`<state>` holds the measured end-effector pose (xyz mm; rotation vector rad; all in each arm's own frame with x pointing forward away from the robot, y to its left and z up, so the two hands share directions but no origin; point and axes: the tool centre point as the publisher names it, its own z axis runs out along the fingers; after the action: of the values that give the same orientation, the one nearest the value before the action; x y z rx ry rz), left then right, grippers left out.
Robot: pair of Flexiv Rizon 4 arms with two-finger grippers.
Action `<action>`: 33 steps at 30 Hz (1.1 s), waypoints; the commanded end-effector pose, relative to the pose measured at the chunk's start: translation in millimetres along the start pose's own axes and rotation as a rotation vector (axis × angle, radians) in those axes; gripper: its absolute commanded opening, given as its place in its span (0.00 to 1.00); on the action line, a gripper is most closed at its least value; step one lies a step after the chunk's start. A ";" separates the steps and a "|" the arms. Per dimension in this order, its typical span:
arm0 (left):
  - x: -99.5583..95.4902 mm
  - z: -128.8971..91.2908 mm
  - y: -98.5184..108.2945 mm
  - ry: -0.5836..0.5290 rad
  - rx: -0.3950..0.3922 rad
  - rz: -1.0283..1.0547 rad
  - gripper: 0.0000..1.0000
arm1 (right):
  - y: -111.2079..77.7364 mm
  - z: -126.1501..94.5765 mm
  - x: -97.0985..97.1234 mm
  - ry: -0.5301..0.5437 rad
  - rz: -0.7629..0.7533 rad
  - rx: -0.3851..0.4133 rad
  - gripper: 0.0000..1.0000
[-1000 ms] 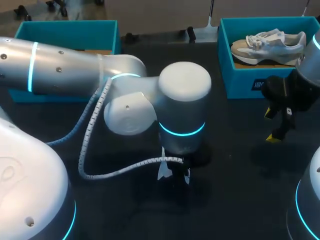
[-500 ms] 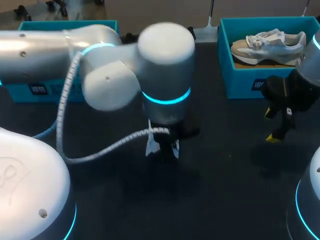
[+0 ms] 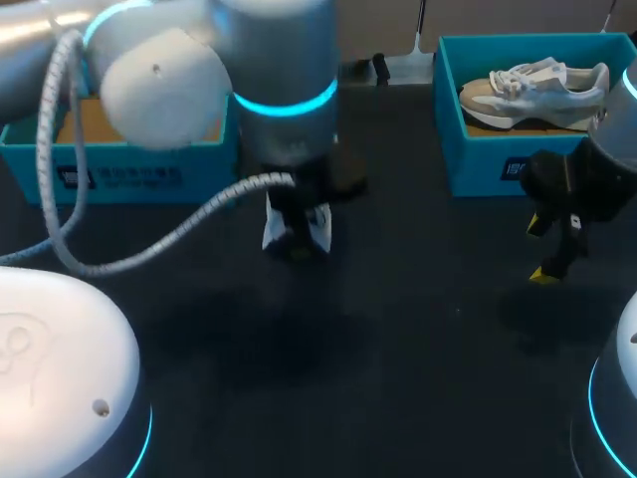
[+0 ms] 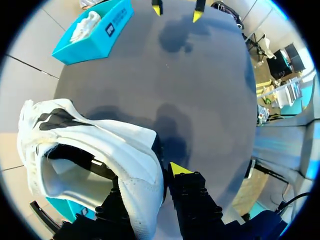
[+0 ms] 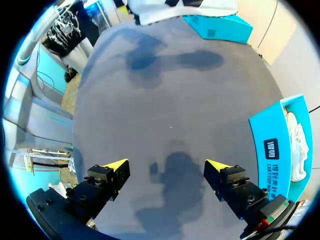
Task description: Take the shoe out of the shoebox, open the shoe tongue, remove and reinsert the insole, then place the shoe into the shoebox
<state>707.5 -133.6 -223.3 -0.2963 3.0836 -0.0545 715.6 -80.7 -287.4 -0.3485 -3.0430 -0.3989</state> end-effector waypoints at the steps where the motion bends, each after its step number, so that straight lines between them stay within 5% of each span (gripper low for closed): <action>1: -20.5 -42.0 7.1 0.008 -0.012 -0.008 0.00 | -0.2 0.4 0.5 -0.002 0.000 0.002 1.00; 3: -30.7 -55.4 9.9 -0.007 -0.005 -0.043 0.00 | -0.2 0.4 0.5 -0.002 0.000 0.002 1.00; 21: -28.8 -57.6 10.2 -0.009 -0.006 -0.032 0.00 | -0.2 0.4 0.5 -0.002 0.000 0.002 1.00; 27: -22.2 -63.6 7.4 -0.117 -0.016 0.048 0.00 | -0.2 0.4 0.5 -0.002 0.000 0.002 1.00; 33: -44.7 -74.6 24.5 -0.143 0.021 0.032 0.00 | -0.2 0.4 0.5 -0.002 0.000 0.002 1.00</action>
<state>738.8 -118.4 -155.5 -0.2397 2.9312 -0.0037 715.6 -80.8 -287.4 -0.3488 -3.0430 -0.3989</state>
